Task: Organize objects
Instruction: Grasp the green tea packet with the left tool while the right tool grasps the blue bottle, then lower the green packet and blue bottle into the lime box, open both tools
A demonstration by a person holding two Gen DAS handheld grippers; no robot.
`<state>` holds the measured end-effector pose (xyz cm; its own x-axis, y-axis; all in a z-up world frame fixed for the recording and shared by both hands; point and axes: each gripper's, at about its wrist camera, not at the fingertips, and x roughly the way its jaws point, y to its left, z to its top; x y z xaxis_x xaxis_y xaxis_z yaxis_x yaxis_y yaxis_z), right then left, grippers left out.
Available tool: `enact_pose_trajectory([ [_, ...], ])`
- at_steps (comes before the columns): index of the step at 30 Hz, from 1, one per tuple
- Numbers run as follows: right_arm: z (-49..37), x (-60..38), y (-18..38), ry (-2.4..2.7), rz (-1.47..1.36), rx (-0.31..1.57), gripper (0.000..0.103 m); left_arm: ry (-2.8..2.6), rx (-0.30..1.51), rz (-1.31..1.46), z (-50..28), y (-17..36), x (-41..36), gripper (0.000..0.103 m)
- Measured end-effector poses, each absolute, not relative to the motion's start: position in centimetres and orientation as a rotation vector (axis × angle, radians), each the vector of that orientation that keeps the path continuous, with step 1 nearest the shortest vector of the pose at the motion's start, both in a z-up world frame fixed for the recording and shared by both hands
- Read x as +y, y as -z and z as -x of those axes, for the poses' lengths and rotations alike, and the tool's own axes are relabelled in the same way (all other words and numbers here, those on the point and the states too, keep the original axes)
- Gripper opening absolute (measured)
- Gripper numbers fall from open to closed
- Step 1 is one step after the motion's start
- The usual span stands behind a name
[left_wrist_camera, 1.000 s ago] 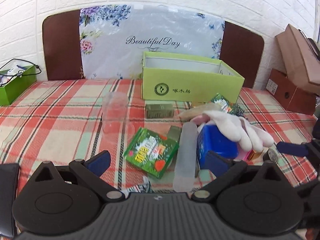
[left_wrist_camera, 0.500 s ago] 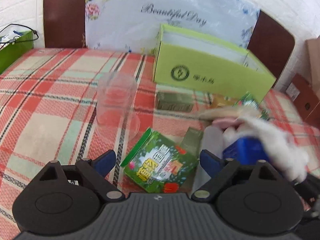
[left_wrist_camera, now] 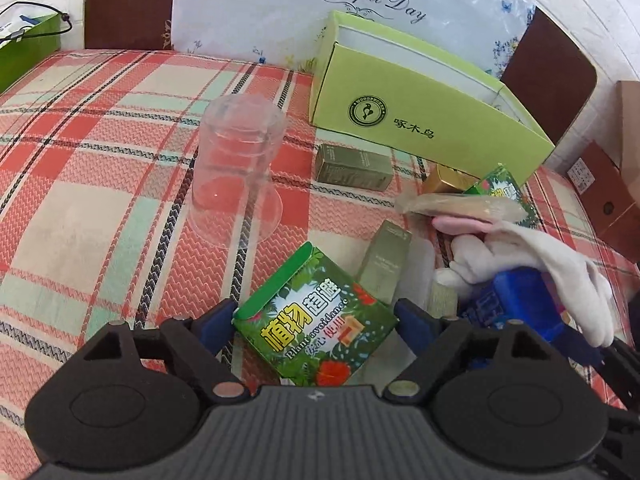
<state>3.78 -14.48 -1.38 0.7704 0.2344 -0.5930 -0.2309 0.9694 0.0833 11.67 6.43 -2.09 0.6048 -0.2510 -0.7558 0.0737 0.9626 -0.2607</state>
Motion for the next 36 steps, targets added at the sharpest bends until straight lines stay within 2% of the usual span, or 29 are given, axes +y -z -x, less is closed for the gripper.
enact_pose_trajectory([
  [8,-2.2,-16.0,-0.2,-0.332,-0.086,0.649,0.054,0.265,0.854,0.137,-10.2,0.1,6.0,0.086],
  [16,-0.5,-17.8,-6.6,-0.414,-0.127,0.483,0.054,0.329,0.641,0.142,-10.1,-7.6,4.6,0.087],
  [24,-7.5,-19.0,-12.8,-0.345,-0.027,0.317,0.054,0.34,0.512,0.18,-15.8,-12.9,1.7,0.087],
  [28,-14.6,-19.1,-11.5,-0.286,0.01,0.341,0.054,0.306,0.509,0.19,-20.8,-12.6,0.3,0.087],
  [36,-25.9,-18.7,-4.4,-0.255,-0.007,0.511,0.054,0.246,0.566,0.175,-28.9,-9.1,-0.5,0.087],
])
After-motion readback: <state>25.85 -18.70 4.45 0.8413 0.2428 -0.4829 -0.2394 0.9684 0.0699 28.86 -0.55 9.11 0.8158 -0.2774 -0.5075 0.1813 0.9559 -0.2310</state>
